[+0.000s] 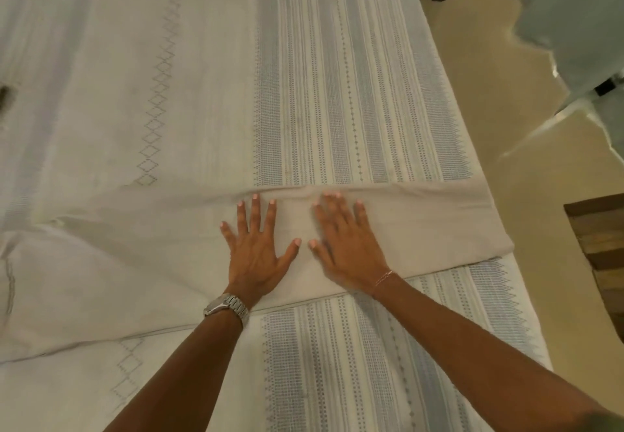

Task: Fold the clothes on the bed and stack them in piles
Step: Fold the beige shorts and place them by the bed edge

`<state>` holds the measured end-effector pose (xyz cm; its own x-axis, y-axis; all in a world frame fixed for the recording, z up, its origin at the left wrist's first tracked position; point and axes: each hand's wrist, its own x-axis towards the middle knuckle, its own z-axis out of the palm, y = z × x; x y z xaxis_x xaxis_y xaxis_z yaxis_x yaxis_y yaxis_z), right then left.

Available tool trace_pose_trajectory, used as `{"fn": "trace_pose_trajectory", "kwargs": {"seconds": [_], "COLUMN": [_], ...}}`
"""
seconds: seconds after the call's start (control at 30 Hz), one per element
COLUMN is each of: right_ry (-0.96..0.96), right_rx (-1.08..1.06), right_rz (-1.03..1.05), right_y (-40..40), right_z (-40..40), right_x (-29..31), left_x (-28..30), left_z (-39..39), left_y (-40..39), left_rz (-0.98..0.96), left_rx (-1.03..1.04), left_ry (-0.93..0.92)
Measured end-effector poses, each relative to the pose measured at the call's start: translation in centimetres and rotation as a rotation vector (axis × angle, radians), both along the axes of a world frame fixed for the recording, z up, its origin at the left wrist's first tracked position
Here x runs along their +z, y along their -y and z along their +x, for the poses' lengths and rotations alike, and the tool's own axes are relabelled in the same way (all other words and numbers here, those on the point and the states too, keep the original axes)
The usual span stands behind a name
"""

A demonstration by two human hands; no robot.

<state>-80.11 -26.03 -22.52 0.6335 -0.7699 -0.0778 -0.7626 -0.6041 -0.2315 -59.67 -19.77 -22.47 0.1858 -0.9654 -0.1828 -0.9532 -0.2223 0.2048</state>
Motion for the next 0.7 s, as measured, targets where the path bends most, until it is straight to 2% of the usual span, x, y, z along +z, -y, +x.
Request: {"fn": "trace_pose_trajectory", "kwargs": {"seconds": [0.07, 0.1, 0.23, 0.3, 0.33, 0.47, 0.5, 0.7], "right_ry": [-0.025, -0.045, -0.098, -0.059, -0.019, 0.023, 0.002, -0.113], "right_rx": [0.093, 0.050, -0.466, -0.607, -0.559, -0.020, 0.004, -0.469], "right_rz": [-0.007, -0.020, 0.002, 0.032, 0.024, 0.031, 0.033, 0.038], "right_y": [-0.7, -0.5, 0.9, 0.8, 0.0, -4.6, -5.1, -2.1], "right_z": [2.1, 2.6, 3.5, 5.6, 8.0, 16.3, 17.7, 19.8], "right_x": [-0.6, -0.9, -1.4, -0.8, -0.3, -0.2, -0.6, -1.6], "left_x": [-0.4, -0.6, -0.8, -0.7, -0.7, -0.6, -0.6, -0.4], "left_z": [2.4, 3.7, 9.8, 12.6, 14.4, 18.2, 19.1, 26.5], "left_y": [-0.6, -0.9, -2.1, -3.0, -3.7, -4.5, -4.7, -6.8], "left_rz": [-0.002, -0.005, -0.022, -0.007, -0.001, -0.026, -0.029, -0.067], "left_rx": [0.001, -0.005, 0.048, 0.069, 0.057, -0.040, -0.060, -0.090], "left_ry": [0.025, 0.029, 0.029, 0.054, 0.061, 0.073, 0.074, 0.070]}}
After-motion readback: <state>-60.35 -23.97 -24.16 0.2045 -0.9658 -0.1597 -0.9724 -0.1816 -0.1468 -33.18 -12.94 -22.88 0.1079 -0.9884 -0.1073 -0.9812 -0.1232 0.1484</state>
